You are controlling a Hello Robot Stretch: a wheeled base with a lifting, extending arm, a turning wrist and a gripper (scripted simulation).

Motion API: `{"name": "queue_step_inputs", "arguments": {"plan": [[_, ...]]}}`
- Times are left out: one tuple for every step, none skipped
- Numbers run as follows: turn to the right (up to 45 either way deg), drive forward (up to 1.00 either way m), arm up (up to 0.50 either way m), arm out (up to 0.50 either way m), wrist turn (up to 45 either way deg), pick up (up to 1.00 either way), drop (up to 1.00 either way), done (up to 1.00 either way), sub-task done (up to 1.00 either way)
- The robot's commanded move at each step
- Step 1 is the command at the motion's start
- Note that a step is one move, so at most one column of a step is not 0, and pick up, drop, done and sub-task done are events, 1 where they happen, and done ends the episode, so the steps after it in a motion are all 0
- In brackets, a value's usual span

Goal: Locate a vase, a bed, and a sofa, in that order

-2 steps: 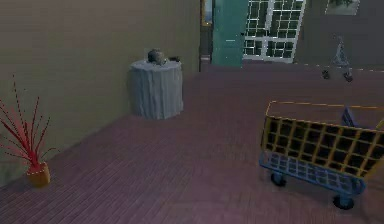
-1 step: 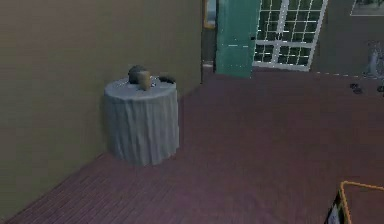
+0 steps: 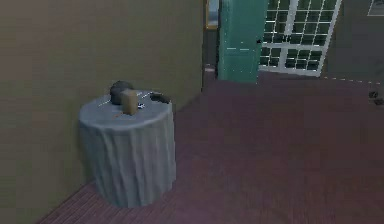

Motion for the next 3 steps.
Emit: {"name": "queue_step_inputs", "arguments": {"plan": [[15.0, 0.00, 0.00, 0.00, 0.0, 0.00, 0.00, 0.00, 0.00], [0.0, 1.00, 0.00, 0.00, 0.0, 0.00, 0.00, 0.00, 0.00], [3.0, 0.00, 0.00, 0.00, 0.0, 0.00, 0.00, 0.00, 0.00]]}}
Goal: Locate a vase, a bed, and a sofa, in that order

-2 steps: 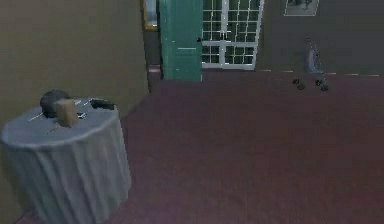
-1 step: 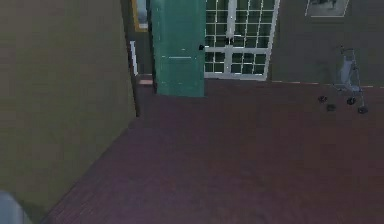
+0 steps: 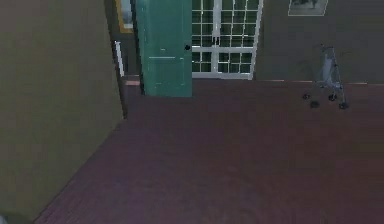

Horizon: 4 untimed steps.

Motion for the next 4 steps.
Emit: {"name": "queue_step_inputs", "arguments": {"plan": [[0.0, 0.65, 0.00, 0.00, 0.0, 0.00, 0.00, 0.00, 0.00], [-9.0, 0.00, 0.00, 0.00, 0.0, 0.00, 0.00, 0.00, 0.00], [-3.0, 0.00, 0.00, 0.00, 0.0, 0.00, 0.00, 0.00, 0.00], [0.0, 1.00, 0.00, 0.00, 0.0, 0.00, 0.00, 0.00, 0.00]]}}
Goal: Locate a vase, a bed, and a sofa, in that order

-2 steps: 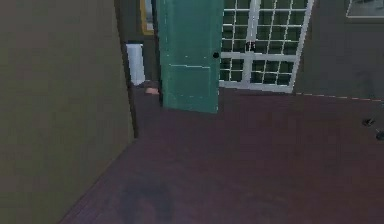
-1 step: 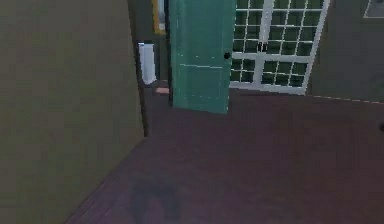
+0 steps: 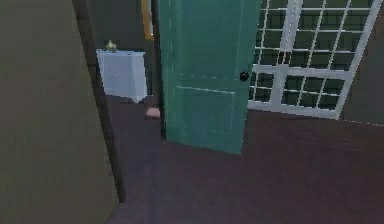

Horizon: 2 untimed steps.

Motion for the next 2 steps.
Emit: {"name": "queue_step_inputs", "arguments": {"plan": [[0.0, 1.00, 0.00, 0.00, 0.0, 0.00, 0.00, 0.00, 0.00], [0.0, 0.35, 0.00, 0.00, 0.0, 0.00, 0.00, 0.00, 0.00]]}}
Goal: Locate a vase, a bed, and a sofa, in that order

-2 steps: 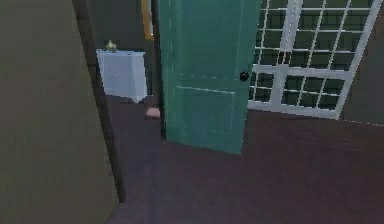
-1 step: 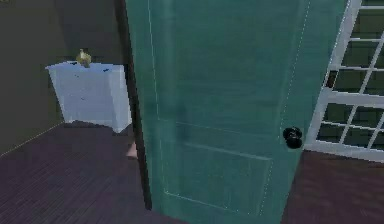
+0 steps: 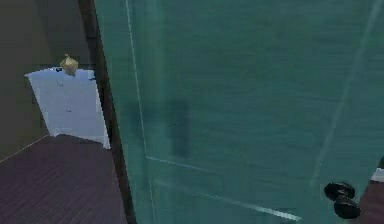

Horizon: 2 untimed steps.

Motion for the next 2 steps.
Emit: {"name": "queue_step_inputs", "arguments": {"plan": [[-45.0, 0.00, 0.00, 0.00, 0.0, 0.00, 0.00, 0.00, 0.00], [-3.0, 0.00, 0.00, 0.00, 0.0, 0.00, 0.00, 0.00, 0.00]]}}
